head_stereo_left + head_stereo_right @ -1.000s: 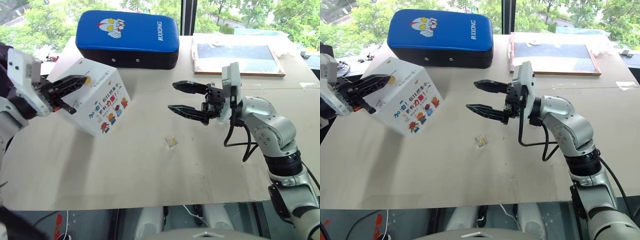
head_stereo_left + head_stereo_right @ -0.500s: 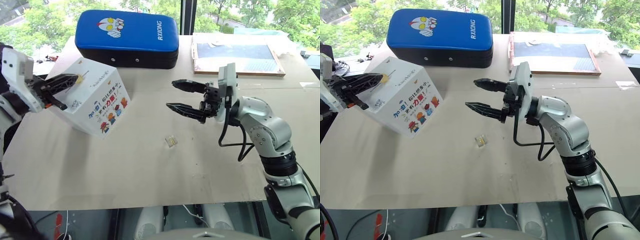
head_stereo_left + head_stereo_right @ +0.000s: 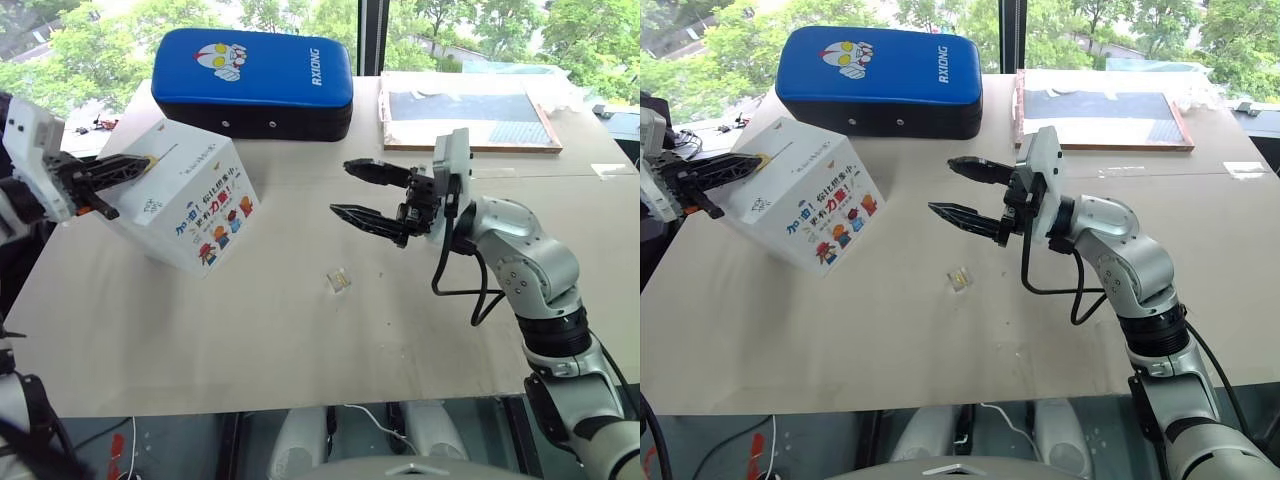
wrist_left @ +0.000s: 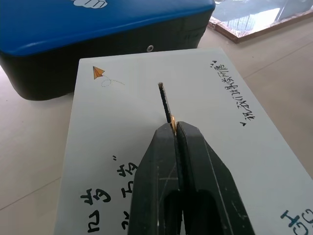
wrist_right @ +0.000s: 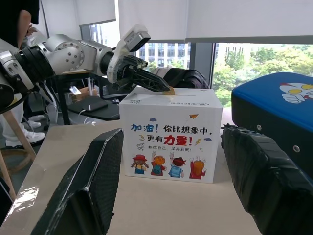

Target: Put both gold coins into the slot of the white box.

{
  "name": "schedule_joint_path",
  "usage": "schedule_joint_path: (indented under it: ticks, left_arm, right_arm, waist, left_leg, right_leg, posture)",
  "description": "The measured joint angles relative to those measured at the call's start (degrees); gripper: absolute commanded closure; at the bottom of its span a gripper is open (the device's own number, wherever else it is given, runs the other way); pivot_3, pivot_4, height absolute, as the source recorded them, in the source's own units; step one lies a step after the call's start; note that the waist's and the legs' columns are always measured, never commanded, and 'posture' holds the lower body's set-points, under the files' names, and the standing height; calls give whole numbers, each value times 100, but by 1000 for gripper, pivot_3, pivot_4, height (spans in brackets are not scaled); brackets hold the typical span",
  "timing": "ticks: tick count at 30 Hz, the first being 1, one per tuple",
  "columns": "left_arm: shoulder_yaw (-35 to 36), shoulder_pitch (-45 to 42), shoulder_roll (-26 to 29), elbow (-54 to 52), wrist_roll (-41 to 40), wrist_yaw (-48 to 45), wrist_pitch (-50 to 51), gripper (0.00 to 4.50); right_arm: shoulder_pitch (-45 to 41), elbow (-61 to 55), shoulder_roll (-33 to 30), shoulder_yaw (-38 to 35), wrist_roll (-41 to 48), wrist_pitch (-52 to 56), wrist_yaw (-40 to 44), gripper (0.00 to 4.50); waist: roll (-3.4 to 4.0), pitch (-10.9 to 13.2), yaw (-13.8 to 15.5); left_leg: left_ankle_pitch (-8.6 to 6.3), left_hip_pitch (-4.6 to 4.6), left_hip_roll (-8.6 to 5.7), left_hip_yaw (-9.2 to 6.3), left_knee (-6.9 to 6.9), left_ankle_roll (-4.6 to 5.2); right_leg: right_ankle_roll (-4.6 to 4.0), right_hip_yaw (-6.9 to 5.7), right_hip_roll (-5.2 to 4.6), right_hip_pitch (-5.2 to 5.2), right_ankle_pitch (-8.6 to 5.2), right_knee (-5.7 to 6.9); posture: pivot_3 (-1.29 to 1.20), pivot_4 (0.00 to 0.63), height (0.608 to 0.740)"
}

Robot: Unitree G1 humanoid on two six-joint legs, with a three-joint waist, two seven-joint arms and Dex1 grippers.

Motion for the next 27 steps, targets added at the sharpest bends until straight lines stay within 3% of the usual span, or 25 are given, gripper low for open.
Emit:
schedule_joint_path:
  ticks: [3, 4, 7, 11, 14, 18, 24, 27]
  left_arm:
    - [-77, -70, -85, 136, 140, -78, -155, 3336]
    - [-80, -89, -110, 144, 197, -122, -245, 2741]
    - [-31, -99, -192, 151, 316, -104, -539, 1514]
    - [337, -108, -537, -223, -18, -47, -540, 1514]
    - [823, -95, -700, -1588, -1075, -47, 287, 1514]
    - [971, 938, -448, -3615, -1795, -234, 1072, 1514]
    - [461, 2792, -413, -5356, -1461, -94, 1375, 1514]
    - [386, 3095, -343, -5577, -1129, -10, 1234, 1514]
  right_arm:
    - [61, -35, 25, 2, -1, 5, -61, 1038]
    - [71, -44, 38, 3, -1, 13, -82, 1038]
    - [94, -89, 24, 8, -17, 41, -97, 1038]
    - [303, -154, -176, 187, -278, 105, -82, 1038]
    - [546, -122, -320, 553, -706, 76, -60, 1038]
    - [858, 211, -325, 1090, -1344, -107, -93, 1038]
    - [1160, 456, -199, 1446, -2025, -426, -245, 1038]
    - [1178, 477, -117, 1452, -2130, -501, -294, 1038]
  waist:
    - [-2, -3, 2]
    - [-3, -3, 3]
    - [-3, -3, 6]
    - [-24, -8, 32]
    - [-37, -12, 15]
    - [-24, -8, -77]
    - [-24, -8, -121]
    - [-22, -9, -110]
  left_leg:
    - [4, 1, 2, 2, 1, -4]
    - [4, 1, 2, 4, 3, -4]
    - [4, -1, 1, 10, 3, -4]
    - [4, -32, 0, -2, 10, -5]
    - [4, -127, 15, -29, 81, -10]
    - [1, -100, -10, 1, 65, -5]
    - [0, -90, 5, -16, 72, -2]
    - [1, -81, 7, -14, 74, -4]
  right_leg:
    - [0, 6, 3, 0, 0, 1]
    - [0, 9, 3, 0, 1, 1]
    - [0, 15, -2, 0, 1, 0]
    - [1, -1, -11, -17, 2, -7]
    - [2, -17, -8, -66, 4, -3]
    - [5, 13, -47, -66, 3, -2]
    - [-1, 21, 3, -60, 3, 8]
    - [-8, 18, 8, -54, 8, 7]
  posture:
    - [0, 150, 740]
    - [0, 150, 740]
    - [0, 150, 740]
    - [0, 150, 740]
    - [0, 150, 740]
    - [0, 150, 740]
    - [0, 150, 740]
    - [0, 150, 740]
